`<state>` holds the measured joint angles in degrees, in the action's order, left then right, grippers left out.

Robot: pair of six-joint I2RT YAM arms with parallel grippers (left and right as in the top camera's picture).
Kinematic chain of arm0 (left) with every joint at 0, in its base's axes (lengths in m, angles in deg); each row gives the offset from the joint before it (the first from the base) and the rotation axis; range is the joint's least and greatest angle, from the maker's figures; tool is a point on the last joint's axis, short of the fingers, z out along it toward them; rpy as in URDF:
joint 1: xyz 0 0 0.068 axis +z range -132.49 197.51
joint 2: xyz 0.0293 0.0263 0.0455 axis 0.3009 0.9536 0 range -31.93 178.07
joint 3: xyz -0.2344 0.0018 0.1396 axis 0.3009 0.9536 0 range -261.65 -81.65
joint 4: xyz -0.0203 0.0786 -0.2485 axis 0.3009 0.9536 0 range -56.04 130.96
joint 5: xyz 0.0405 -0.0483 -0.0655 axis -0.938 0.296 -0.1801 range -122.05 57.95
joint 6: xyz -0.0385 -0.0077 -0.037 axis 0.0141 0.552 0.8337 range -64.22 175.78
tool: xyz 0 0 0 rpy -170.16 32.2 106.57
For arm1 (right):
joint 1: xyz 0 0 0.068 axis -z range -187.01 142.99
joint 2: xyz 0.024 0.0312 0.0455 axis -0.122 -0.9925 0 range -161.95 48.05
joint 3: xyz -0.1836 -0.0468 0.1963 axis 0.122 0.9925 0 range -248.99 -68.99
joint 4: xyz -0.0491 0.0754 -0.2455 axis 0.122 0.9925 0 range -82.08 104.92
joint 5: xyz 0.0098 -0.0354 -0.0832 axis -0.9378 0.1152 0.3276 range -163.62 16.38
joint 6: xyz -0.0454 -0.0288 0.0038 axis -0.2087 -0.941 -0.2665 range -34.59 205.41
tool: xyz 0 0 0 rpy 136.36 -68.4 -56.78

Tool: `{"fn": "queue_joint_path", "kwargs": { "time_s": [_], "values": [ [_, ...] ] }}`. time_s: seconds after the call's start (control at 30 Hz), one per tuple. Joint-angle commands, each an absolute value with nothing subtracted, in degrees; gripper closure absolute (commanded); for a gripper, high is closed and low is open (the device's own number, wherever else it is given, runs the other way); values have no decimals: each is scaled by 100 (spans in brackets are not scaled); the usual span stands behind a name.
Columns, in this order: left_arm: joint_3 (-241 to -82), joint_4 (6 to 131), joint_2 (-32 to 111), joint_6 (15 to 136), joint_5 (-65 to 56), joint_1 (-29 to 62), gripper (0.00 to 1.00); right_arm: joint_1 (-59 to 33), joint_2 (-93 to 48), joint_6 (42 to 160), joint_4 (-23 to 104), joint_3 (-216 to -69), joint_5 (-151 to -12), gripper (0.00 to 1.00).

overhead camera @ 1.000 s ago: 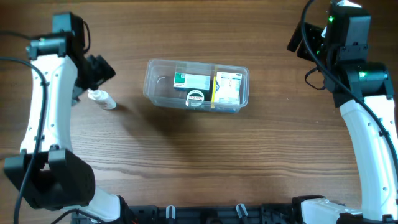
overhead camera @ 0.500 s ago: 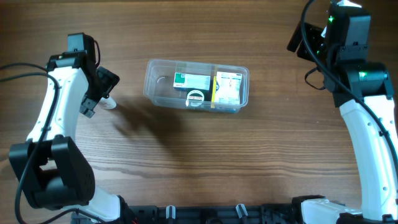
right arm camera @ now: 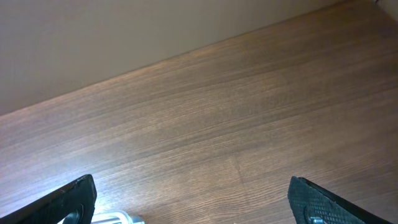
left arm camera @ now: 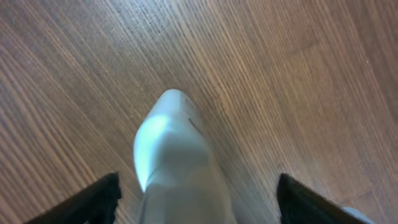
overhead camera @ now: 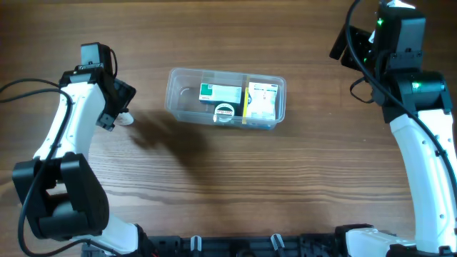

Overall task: Pack container
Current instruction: 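Lower left gripper onto the white Calamol bottle and grasp it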

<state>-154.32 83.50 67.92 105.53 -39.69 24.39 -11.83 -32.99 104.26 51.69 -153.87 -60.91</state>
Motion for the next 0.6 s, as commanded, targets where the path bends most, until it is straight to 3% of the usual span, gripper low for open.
{"fn": "queue_joint_path", "kwargs": {
  "time_s": [0.0, 0.23, 0.57],
  "values": [
    [-15392, 8252, 6820, 10599, -4004, 2467, 32, -1187, -3338, 10505, 5169, -15381, -6034, 0],
    [-15390, 8252, 6827, 10599, -4010, 2467, 37, -1187, -3338, 10505, 5169, -15381, -6034, 0],
    [-15388, 8252, 6838, 10597, -4095, 2467, 33, -1187, -3338, 10505, 5169, -15381, -6034, 0]
  ]
}}
